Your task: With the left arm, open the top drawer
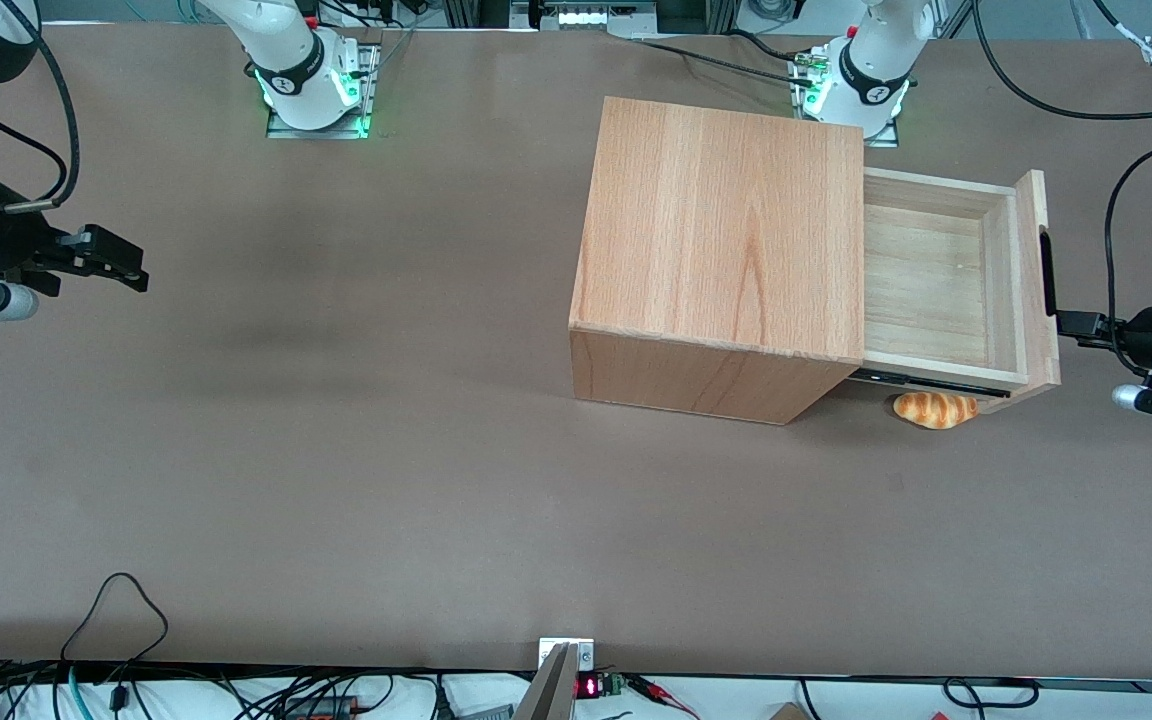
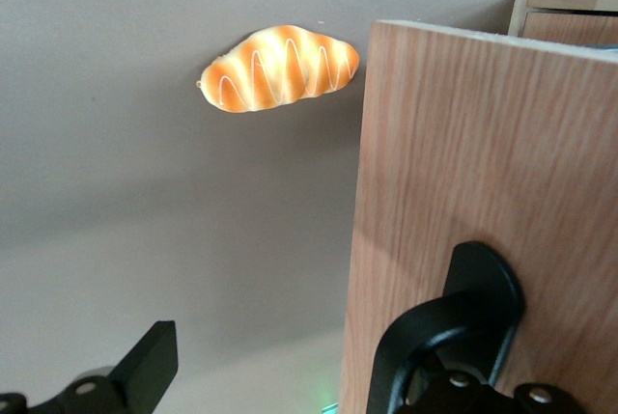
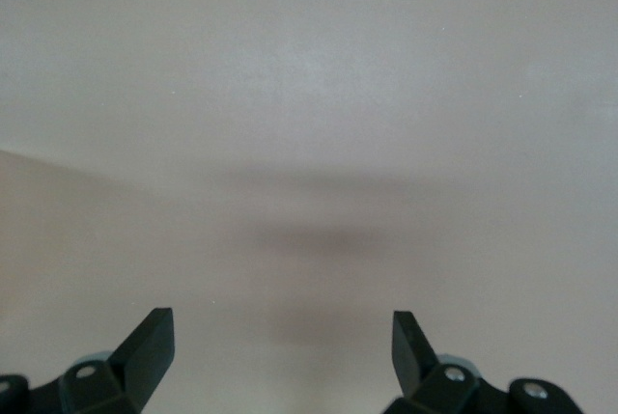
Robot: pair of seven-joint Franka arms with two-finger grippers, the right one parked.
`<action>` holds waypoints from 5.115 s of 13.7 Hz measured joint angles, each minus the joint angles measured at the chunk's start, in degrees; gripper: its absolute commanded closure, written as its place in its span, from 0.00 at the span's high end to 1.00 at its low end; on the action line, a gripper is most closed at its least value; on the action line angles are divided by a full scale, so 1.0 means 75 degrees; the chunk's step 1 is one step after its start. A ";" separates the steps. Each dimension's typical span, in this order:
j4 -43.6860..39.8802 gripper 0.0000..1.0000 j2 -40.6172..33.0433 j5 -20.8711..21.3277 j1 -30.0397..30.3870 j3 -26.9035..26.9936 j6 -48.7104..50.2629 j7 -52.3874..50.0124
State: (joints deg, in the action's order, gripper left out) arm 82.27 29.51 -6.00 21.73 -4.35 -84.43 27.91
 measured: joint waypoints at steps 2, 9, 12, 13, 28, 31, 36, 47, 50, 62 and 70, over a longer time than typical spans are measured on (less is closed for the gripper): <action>-0.0068 1.00 0.0039 0.0000 0.0042 0.0014 0.0004 0.0036; -0.0201 1.00 0.0062 -0.0009 0.0075 0.0026 0.0022 0.0044; -0.0259 1.00 0.0068 -0.0114 0.0117 0.0031 0.0072 0.0044; -0.0311 1.00 0.0069 -0.0121 0.0116 0.0031 0.0102 0.0044; -0.2178 1.00 0.0104 -0.0142 0.0322 -0.0035 0.1061 -0.0161; -0.2530 1.00 0.0026 -0.0155 0.0152 -0.0117 0.1343 -0.0466; -0.2675 1.00 -0.0462 -0.0156 -0.0718 -0.0149 0.1819 -0.1919; -0.1536 1.00 -0.2144 0.0282 -0.3004 0.0826 0.1374 -0.3092; -0.0341 1.00 -0.2762 0.0283 -0.3081 0.1011 0.0575 -0.3093; 0.1523 1.00 -0.3914 0.0325 -0.3069 0.1047 -0.0386 -0.3553; 0.1580 1.00 -0.4033 0.0329 -0.3070 0.0958 -0.0298 -0.3566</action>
State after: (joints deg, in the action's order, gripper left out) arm 94.12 -0.74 -3.53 -1.29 2.84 -86.67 1.16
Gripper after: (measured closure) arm 0.000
